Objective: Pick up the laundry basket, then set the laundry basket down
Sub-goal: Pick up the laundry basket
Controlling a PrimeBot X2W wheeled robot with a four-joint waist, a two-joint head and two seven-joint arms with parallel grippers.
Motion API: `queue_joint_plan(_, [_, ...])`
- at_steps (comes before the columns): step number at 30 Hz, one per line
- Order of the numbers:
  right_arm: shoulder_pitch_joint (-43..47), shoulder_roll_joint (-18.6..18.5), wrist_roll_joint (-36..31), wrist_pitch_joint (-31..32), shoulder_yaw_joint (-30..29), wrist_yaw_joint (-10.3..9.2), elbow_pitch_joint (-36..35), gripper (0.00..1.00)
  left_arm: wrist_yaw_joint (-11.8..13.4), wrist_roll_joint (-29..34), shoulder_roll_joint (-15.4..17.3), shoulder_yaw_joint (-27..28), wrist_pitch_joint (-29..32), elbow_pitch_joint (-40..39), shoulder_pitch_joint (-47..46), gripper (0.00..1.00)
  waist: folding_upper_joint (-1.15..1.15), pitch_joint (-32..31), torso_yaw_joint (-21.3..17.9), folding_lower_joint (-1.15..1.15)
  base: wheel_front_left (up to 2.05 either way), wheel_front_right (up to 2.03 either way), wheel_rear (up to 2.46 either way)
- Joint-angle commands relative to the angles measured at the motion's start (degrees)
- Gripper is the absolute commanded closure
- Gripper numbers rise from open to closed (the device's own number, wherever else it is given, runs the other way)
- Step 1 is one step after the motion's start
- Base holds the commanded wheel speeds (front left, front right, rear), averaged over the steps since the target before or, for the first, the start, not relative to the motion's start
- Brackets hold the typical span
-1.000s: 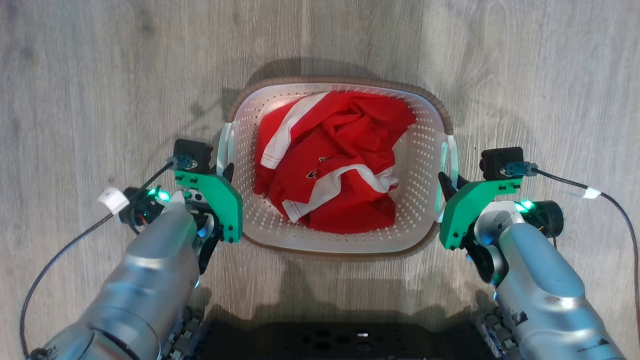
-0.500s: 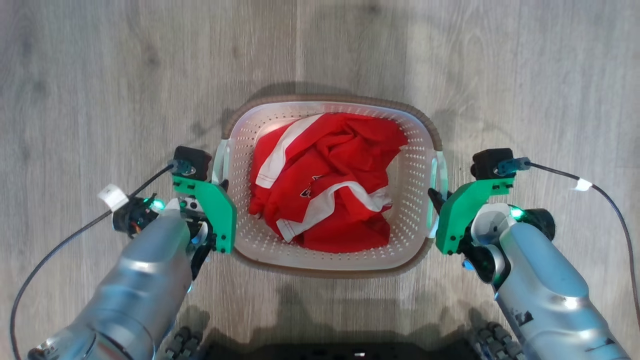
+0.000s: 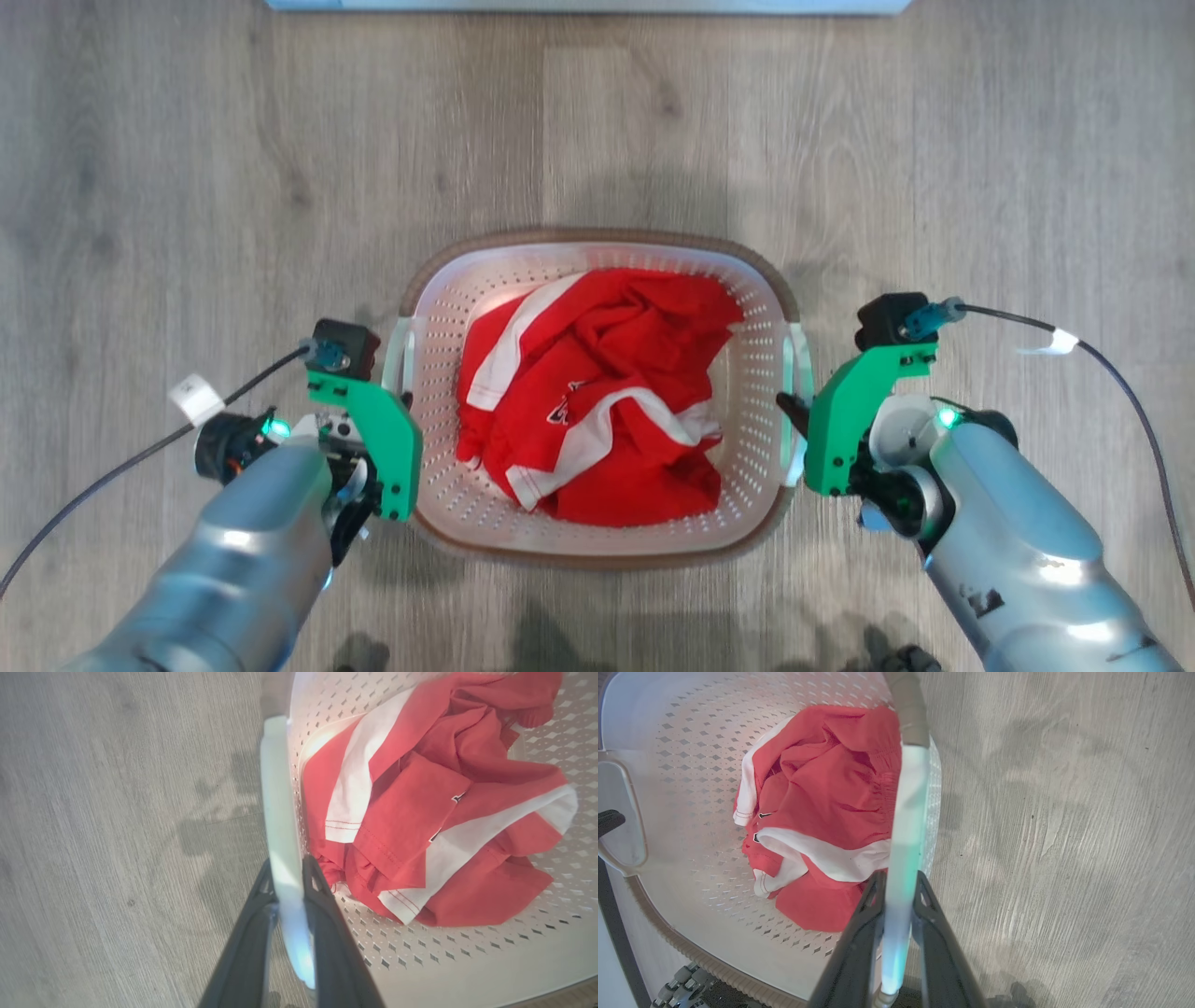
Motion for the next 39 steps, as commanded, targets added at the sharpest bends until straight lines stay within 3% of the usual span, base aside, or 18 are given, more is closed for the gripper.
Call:
queue_joint_plan(1, [1.25,1.01,0.92,0.69,2.38,0.43,-3.45,1.00,-0.91,-0.02,0.61,-0.98,0.36,-2.41,1.06,1.00,0.00,-1.68,-0.04,0.00,0.00,0.00,0.00])
queue_joint_plan(14, [3.47,-0.96,4.29,8.25,4.97,0.43,-5.89,1.00,-0.92,-5.44,6.11,-6.05,5.72,-10.37,4.04,1.00,0.00,-9.22,0.60,0.00,0.00,0.00,0.00])
queue_joint_plan(30, [3.64,-1.78,7.27,20.91,11.37,0.43,-8.76,1.00,-0.92,-12.42,17.39,-11.28,22.85,-28.36,6.19,1.00,0.00,-19.15,-0.36,0.00,0.00,0.00,0.00])
queue_joint_plan(39, [2.59,-0.45,10.64,25.28,9.59,0.43,-7.74,1.00,-0.92,-15.18,22.01,-11.70,29.96,-36.67,5.43,1.00,0.00,-20.20,0.01,0.00,0.00,0.00,0.00])
